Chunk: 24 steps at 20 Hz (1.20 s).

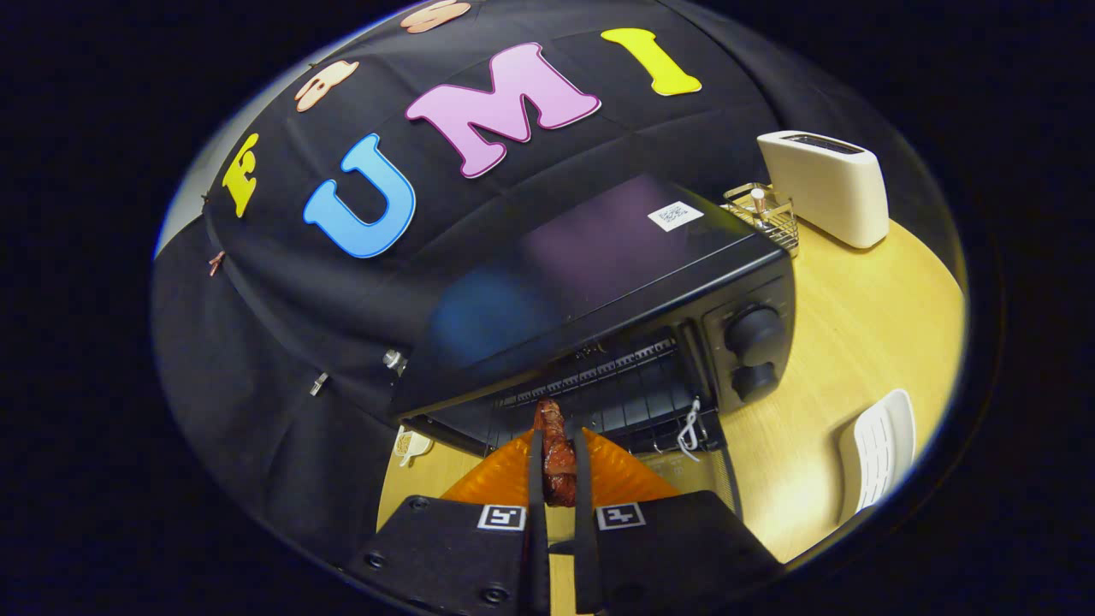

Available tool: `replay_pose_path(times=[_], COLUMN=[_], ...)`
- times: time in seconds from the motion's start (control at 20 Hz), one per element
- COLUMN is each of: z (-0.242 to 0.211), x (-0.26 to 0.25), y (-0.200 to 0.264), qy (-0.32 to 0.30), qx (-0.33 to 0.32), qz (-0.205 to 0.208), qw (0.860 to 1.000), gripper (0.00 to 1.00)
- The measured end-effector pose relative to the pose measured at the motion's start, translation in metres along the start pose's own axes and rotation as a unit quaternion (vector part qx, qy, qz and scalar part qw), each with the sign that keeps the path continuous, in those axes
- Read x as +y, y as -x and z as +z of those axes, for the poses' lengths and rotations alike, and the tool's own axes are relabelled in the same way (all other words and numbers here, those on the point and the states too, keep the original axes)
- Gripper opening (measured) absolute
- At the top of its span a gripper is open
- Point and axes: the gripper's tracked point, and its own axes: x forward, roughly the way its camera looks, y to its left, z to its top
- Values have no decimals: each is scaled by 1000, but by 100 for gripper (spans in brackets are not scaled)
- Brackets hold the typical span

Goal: Open the toaster oven, put the food inside, and close the toaster oven door.

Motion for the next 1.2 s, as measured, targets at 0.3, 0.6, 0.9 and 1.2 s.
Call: replay_pose_path(times=[0.3,0.6,0.9,1.2], z=[-7,-2,12,14], x=[0,-33,-51,-52], y=[-51,-69,-58,-13], qy=[-22,24,92,150], qx=[-10,-24,-37,-50], qz=[14,-48,-103,-133], qw=[1000,998,990,978], gripper=[15,29,79,98])
